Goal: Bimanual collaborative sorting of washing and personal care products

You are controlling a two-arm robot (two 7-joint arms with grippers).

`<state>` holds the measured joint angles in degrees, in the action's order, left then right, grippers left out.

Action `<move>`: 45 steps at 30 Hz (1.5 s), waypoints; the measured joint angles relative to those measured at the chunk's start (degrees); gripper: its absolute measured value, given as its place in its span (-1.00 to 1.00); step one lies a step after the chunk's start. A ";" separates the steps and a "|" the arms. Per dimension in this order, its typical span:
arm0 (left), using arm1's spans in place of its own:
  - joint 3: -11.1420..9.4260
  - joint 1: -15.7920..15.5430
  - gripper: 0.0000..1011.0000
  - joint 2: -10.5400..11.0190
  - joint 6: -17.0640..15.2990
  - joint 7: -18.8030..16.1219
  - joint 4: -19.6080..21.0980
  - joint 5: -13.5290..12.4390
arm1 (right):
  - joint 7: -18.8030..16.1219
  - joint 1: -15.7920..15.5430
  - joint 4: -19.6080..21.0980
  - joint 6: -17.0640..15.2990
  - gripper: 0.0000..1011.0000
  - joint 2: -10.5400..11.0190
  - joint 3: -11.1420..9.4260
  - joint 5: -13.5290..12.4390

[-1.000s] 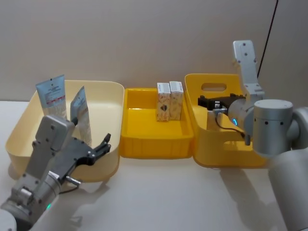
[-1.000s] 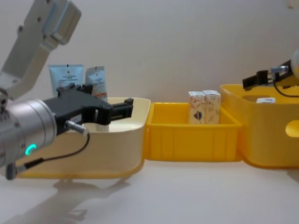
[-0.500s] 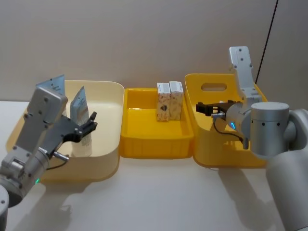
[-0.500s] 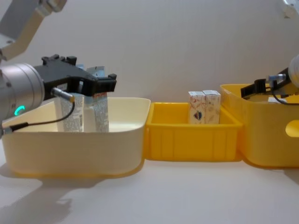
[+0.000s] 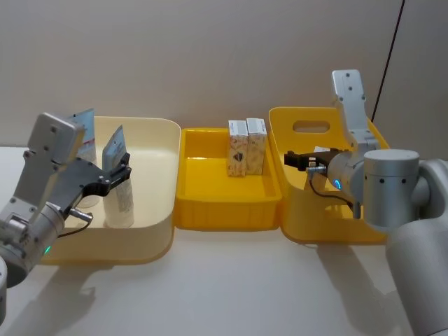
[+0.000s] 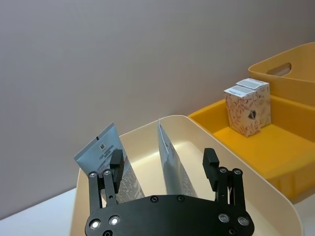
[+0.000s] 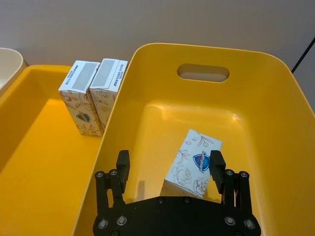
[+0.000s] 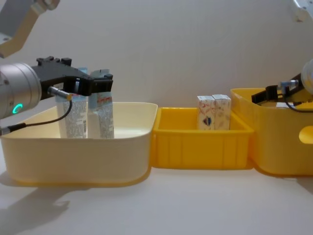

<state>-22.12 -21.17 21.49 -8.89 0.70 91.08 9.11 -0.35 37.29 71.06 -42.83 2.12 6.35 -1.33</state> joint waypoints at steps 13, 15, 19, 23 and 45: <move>1.75 -2.27 0.98 -1.72 1.91 5.65 -6.50 4.57 | 0.00 0.01 -0.11 -0.08 0.98 -0.04 0.00 0.00; 1.88 -2.66 0.98 -1.87 2.01 6.39 -7.35 4.98 | 0.00 0.01 -0.12 -0.09 0.98 -0.03 -0.01 0.00; 2.18 -3.93 0.98 -2.31 2.31 8.53 -10.11 6.16 | 0.01 0.01 -0.14 -0.10 0.98 -0.04 0.00 0.00; 2.36 -5.05 0.98 -2.63 2.42 10.01 -12.44 6.81 | 0.01 0.01 -0.16 -0.12 0.98 -0.04 -0.01 0.00; 2.24 -9.41 0.76 -4.44 3.63 15.74 -20.99 8.09 | 0.00 0.00 -0.17 -0.15 0.98 -0.04 -0.01 -0.01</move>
<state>-19.88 -30.57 17.05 -5.26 16.44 70.10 17.21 -0.34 37.29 70.89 -42.99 2.08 6.34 -1.33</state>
